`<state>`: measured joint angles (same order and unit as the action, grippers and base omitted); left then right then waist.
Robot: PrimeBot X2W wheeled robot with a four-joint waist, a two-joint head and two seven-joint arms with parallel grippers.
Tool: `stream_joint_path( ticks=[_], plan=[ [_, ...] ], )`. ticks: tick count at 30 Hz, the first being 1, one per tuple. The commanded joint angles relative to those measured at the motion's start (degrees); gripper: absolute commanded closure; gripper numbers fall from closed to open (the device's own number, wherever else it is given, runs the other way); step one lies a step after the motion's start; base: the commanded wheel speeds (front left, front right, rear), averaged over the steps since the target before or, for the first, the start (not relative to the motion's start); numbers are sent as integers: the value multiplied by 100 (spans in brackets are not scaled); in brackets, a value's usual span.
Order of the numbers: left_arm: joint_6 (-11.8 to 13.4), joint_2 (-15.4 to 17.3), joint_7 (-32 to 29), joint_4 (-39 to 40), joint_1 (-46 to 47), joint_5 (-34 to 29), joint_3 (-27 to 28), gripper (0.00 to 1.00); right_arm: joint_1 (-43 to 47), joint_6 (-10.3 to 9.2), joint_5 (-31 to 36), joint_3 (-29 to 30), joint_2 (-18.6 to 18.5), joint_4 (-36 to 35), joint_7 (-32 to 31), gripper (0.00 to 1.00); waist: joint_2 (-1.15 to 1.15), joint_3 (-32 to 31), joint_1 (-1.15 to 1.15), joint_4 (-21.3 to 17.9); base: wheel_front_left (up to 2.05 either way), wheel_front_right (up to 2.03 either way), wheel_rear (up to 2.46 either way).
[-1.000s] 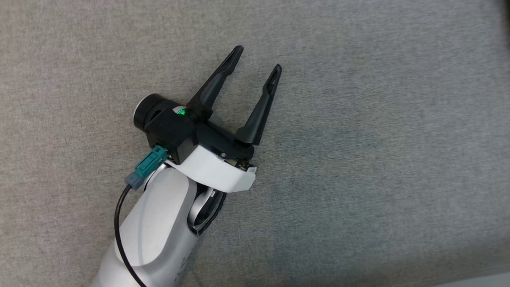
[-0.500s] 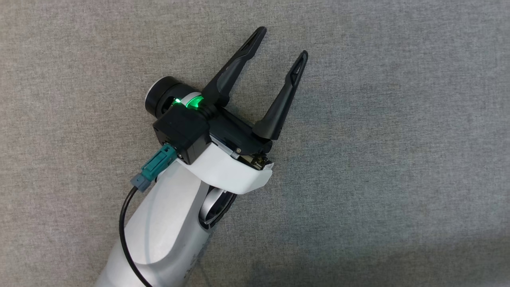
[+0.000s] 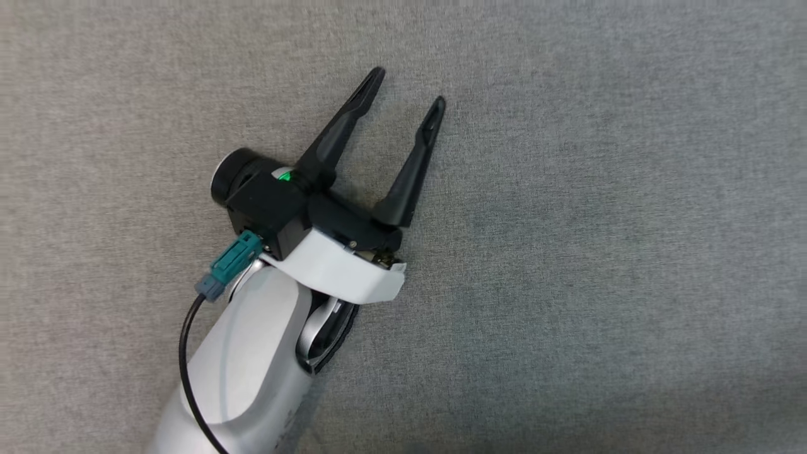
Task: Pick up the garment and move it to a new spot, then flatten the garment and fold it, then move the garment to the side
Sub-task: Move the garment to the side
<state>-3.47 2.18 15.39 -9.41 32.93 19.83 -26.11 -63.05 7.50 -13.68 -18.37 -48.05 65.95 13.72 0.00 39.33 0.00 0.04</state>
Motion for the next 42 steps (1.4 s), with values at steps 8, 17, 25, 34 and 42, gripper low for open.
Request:
stream_joint_path(
  ticks=[8, 17, 25, 34, 42],
  plan=[
    [59, 85, -29, -89, -586, 223, 187, 0, 156, -4, -50, -341, 309, -463, 144, 0, 0, -1115, 0, 52, 0, 0, 0],
    [0, 88, -30, -16, -1336, 157, 785, 0, 498, -4, -339, -885, 346, -680, -11, 0, 0, -2052, 0, 22, 0, 0, 0],
    [-32, 90, -29, 40, -1725, 146, 1182, 0, 647, -4, -685, -1002, 401, -1040, 96, 0, 0, -2415, 0, -27, 0, 0, 0],
    [-52, 88, -29, 193, -2215, 141, 1738, 0, 1479, -3, -963, -571, 781, -2633, 148, 0, 0, -3034, 0, -61, 0, 0, 0],
    [-50, 89, -30, 299, -2622, 150, 2055, 0, 3043, -3, -540, 521, 1616, -4355, 150, 0, 0, -3426, 0, 5, 0, 0, 0]
  ],
)
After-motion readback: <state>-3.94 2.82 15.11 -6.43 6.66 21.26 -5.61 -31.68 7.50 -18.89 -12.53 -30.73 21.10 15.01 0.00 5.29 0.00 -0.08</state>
